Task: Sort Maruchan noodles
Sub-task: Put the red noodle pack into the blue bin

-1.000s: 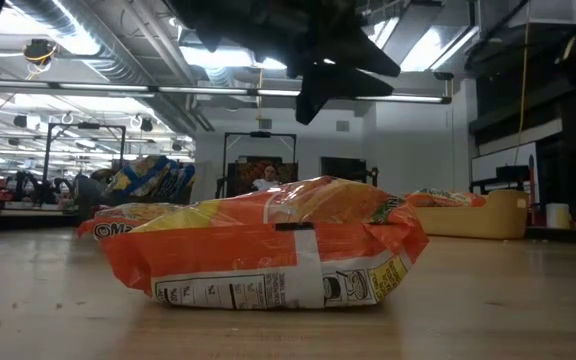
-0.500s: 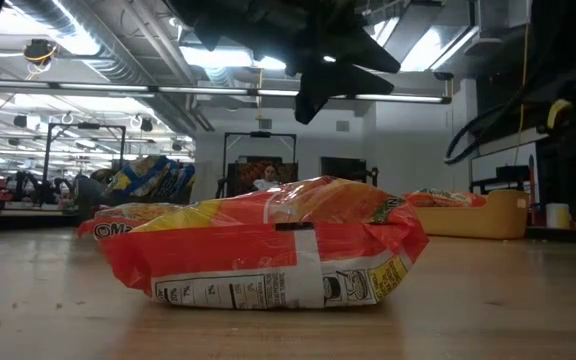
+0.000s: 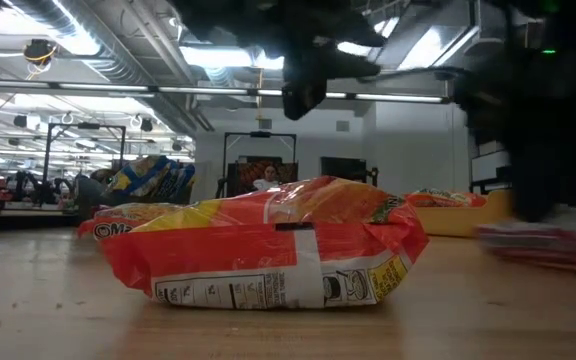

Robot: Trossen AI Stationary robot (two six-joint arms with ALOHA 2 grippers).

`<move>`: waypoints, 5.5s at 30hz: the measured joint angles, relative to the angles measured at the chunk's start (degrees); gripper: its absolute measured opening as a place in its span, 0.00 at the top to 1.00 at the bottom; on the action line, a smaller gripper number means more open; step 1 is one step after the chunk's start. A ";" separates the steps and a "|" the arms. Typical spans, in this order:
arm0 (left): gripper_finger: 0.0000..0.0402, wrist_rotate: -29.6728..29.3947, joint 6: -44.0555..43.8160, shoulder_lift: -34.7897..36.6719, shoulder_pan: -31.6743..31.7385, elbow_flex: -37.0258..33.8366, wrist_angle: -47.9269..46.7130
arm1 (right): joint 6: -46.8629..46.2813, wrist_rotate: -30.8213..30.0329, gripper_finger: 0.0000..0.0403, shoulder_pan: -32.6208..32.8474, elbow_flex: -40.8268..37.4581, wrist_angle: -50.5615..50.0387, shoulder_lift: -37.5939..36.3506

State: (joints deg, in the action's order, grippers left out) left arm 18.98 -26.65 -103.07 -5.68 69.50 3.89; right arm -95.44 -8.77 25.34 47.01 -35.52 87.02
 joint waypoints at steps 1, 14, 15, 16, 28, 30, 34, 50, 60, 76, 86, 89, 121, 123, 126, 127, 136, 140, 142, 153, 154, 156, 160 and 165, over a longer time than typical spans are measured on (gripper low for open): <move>0.75 -0.18 0.19 0.59 -0.22 -0.02 -1.78 | 1.97 -1.60 0.78 -0.79 -0.11 3.54 0.16; 0.75 -9.73 7.56 0.22 -4.03 -0.13 -3.61 | 8.52 -0.88 0.77 -5.36 -0.10 0.55 -5.88; 0.75 -9.47 7.72 -0.72 -4.03 -0.12 -1.02 | 7.81 -0.13 0.76 -4.97 -0.10 -2.04 -6.75; 0.75 -9.42 7.81 -1.60 -3.94 0.03 1.71 | 6.48 0.31 0.74 -4.31 -0.10 -4.07 -7.64; 0.75 -3.98 7.71 -13.74 0.30 -0.01 17.29 | -14.48 -6.53 0.31 6.22 -1.66 -10.88 -11.08; 0.75 -2.49 7.63 -15.26 0.62 -0.01 19.30 | -15.69 -7.55 0.30 6.72 -1.96 -10.13 -11.08; 0.76 -2.94 9.49 -17.18 0.64 -0.01 21.43 | -16.19 -7.77 0.32 7.04 -2.13 -10.46 -11.06; 0.98 -6.35 14.36 -23.58 1.06 6.26 20.40 | -16.39 -8.79 0.36 7.02 -2.13 -8.20 -11.02; 1.00 -9.00 15.23 -23.47 1.14 5.83 13.80 | -16.42 -11.81 0.36 6.89 -2.13 -5.68 -11.02; 1.00 -9.42 14.81 -23.25 1.02 5.89 7.38 | -21.27 -15.22 0.36 6.93 -2.13 4.07 -3.11; 1.00 -8.70 14.99 -23.19 1.06 5.73 6.12 | -22.53 -17.85 0.36 6.92 -5.62 11.45 -2.34; 1.00 -8.85 15.19 -23.58 1.05 5.29 5.32 | -22.20 -19.00 0.36 6.89 -7.92 16.46 -2.38; 1.00 -7.71 15.43 -9.10 1.71 5.39 -8.43 | -11.17 -17.94 0.78 6.89 -12.20 29.04 -8.72; 1.00 -8.48 15.80 -6.40 1.71 5.46 -10.44 | -7.43 -15.95 0.78 6.89 -12.19 29.19 -12.05; 1.00 -10.52 16.49 -3.09 1.71 5.48 -11.59 | -2.18 -8.54 0.78 6.87 -12.16 28.69 -18.09; 1.00 -11.39 16.77 -1.66 1.71 5.43 -12.76 | -0.91 -5.12 0.78 6.90 -12.16 28.13 -20.47; 1.00 -18.21 18.73 4.23 1.93 5.54 -14.35 | -7.76 9.79 0.78 11.75 -12.05 15.18 -40.30; 1.00 -18.18 18.79 4.22 1.93 5.54 -17.13 | -14.89 10.92 0.78 16.28 -12.03 8.42 -48.52; 1.00 -18.18 18.82 4.22 1.90 5.54 -18.50 | -17.26 11.26 0.78 18.88 -11.24 2.37 -52.07; 1.00 -18.71 18.21 4.20 1.78 5.54 -21.42 | -27.80 9.74 0.78 30.48 3.20 -34.68 -53.10; 1.00 -18.84 18.18 4.20 1.77 5.54 -21.43 | -27.78 9.71 0.78 31.11 3.68 -34.68 -51.71; 1.00 -19.49 18.16 4.20 1.76 5.54 -21.40 | -27.68 9.95 0.78 32.50 3.88 -34.76 -48.42; 1.00 -20.84 18.14 4.20 1.76 5.54 -21.39 | -26.91 10.52 0.78 35.87 3.85 -34.65 -40.61; 1.00 -21.48 18.18 4.20 1.87 5.54 -21.15 | -25.81 7.02 0.78 40.21 3.84 -28.27 -32.72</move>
State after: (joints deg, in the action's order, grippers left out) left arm -2.50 -8.47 -98.87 -3.81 75.05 -17.26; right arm -121.25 -1.75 65.55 50.85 -63.79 54.30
